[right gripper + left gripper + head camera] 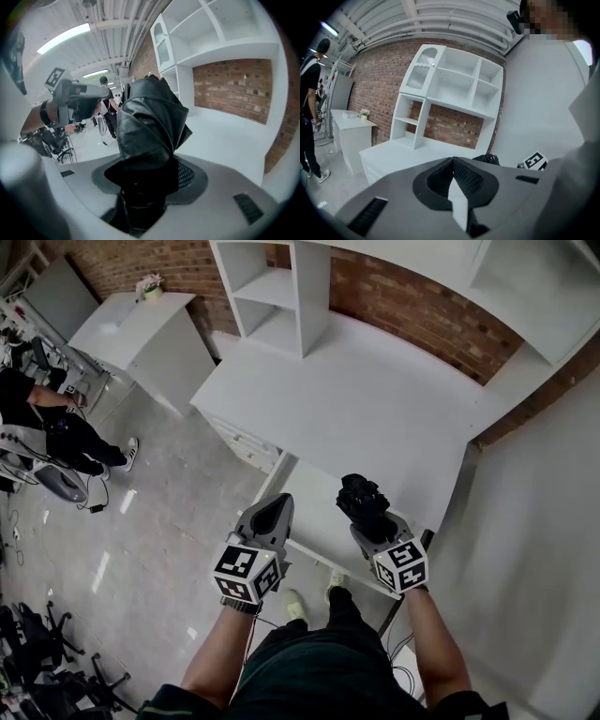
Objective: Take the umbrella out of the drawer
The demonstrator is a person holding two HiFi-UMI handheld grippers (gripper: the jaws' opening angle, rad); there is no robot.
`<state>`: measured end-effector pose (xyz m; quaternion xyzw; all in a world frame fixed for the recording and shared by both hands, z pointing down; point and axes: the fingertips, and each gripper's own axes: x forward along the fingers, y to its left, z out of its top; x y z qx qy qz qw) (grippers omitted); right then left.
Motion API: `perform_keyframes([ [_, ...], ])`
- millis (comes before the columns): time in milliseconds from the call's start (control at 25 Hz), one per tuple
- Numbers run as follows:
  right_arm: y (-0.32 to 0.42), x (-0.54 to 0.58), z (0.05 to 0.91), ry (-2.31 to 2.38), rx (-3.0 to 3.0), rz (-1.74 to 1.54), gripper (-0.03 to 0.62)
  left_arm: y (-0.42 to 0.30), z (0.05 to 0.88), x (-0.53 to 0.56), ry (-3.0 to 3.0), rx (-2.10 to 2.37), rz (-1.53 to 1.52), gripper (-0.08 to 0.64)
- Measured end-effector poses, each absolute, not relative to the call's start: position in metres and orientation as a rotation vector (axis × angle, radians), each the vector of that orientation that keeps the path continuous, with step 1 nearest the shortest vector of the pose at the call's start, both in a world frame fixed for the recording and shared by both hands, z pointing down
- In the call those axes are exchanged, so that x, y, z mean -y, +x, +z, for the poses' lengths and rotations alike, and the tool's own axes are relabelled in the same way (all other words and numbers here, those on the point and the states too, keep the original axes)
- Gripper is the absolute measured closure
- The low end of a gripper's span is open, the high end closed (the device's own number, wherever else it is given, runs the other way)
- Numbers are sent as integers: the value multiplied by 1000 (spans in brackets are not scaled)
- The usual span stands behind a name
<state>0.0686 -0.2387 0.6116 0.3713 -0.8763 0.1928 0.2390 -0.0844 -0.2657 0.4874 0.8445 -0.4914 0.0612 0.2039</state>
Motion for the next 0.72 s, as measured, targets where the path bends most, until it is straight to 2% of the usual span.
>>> perform_keyframes([
  [720,65,235,427,1299,2691,258,376,-92,405,251,2403,1360,31,554],
])
